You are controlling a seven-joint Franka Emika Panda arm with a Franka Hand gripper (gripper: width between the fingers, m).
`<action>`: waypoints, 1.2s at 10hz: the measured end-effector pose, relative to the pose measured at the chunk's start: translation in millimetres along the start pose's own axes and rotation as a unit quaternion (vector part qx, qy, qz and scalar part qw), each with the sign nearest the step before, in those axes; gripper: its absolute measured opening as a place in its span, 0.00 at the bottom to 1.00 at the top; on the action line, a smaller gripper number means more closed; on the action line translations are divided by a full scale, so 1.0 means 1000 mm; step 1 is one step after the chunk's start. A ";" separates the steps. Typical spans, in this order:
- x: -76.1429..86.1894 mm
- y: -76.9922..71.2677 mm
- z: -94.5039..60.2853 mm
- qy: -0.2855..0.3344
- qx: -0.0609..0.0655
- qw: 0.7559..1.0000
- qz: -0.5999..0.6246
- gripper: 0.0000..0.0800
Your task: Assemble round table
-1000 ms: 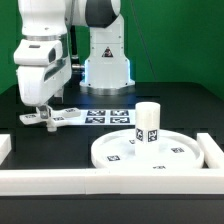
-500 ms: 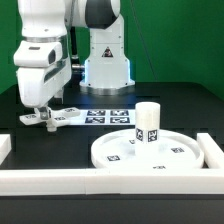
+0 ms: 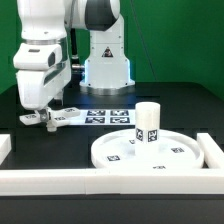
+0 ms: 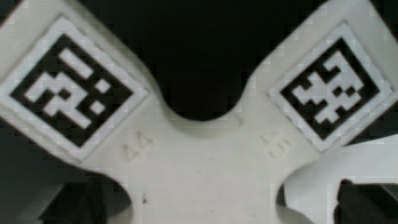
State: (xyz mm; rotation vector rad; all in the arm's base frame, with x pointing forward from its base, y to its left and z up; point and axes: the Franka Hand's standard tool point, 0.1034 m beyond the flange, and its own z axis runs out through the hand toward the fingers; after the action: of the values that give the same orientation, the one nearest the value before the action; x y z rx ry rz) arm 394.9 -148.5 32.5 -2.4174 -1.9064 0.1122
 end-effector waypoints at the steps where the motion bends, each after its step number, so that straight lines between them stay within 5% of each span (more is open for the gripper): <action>1: 0.000 0.000 0.000 0.000 0.000 1.000 0.000 0.81; 3: 0.000 0.000 0.000 0.000 0.000 1.000 0.000 0.81; 5: -0.001 0.001 -0.001 0.000 -0.003 1.000 0.001 0.39; 6: -0.001 0.003 -0.004 0.000 -0.006 1.000 0.001 0.39; 8: -0.002 0.006 -0.006 -0.001 -0.011 1.000 0.001 0.03; 12: 0.001 0.007 -0.006 0.000 -0.007 1.000 0.007 0.00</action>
Offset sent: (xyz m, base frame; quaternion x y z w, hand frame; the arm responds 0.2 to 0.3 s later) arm -0.0009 -0.0001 0.0002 -0.0050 0.0035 -0.0047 1.0000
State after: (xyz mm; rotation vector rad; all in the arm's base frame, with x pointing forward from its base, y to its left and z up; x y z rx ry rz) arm 402.0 -149.1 38.1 -2.4400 -1.8977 0.1009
